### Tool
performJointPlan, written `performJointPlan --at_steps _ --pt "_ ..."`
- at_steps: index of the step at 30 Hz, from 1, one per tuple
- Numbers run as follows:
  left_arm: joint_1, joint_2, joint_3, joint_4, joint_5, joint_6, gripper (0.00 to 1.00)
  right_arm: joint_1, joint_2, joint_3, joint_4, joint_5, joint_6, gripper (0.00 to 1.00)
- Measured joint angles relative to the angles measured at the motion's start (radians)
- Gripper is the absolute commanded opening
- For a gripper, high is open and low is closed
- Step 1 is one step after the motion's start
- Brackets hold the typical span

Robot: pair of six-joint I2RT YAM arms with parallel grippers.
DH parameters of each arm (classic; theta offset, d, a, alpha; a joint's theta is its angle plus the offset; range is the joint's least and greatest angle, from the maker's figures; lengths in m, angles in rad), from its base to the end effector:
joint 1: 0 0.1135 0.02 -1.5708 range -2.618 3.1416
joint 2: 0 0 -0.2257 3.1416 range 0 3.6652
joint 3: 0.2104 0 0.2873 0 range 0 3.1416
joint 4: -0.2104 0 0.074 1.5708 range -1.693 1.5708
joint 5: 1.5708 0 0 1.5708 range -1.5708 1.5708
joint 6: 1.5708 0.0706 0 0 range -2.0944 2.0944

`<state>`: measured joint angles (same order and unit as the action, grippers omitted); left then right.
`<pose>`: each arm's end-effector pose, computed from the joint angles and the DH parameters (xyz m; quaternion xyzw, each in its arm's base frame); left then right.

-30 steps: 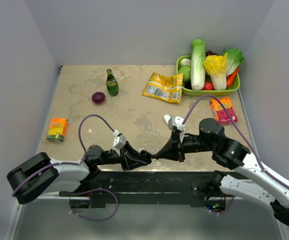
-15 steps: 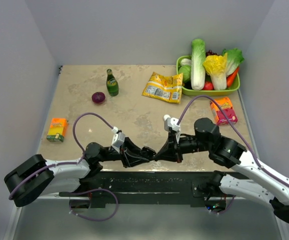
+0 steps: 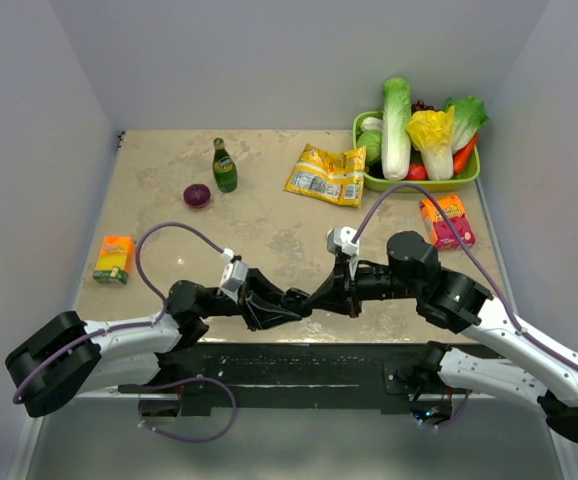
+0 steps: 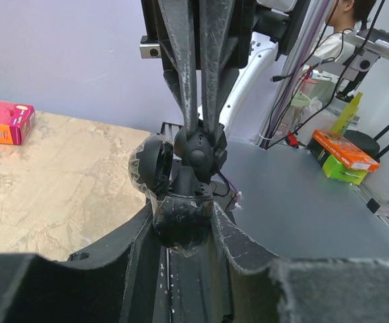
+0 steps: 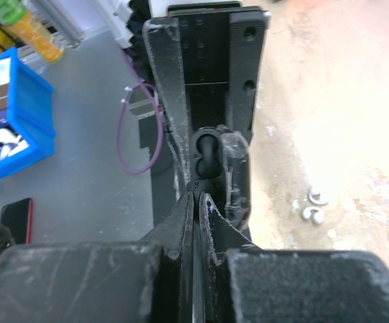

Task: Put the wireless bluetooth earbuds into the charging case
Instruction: Place the earbud in the charging case.

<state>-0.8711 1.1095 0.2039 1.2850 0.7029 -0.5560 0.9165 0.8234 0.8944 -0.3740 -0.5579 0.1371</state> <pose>0.1318 -0.2275 0.1789 0.3641 0.4756 -0.6547 0.4611 0.1349 0.2373 0.3189 -0.4451 0.6545 0.4781 0.3807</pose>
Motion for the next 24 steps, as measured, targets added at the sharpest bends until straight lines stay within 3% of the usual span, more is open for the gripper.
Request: performJointPlan --at_steps 24 --pt "0.000 -0.035 0.000 -0.002 -0.004 0.019 0.00 0.008 0.008 0.010 0.000 0.039 -0.008 0.00"
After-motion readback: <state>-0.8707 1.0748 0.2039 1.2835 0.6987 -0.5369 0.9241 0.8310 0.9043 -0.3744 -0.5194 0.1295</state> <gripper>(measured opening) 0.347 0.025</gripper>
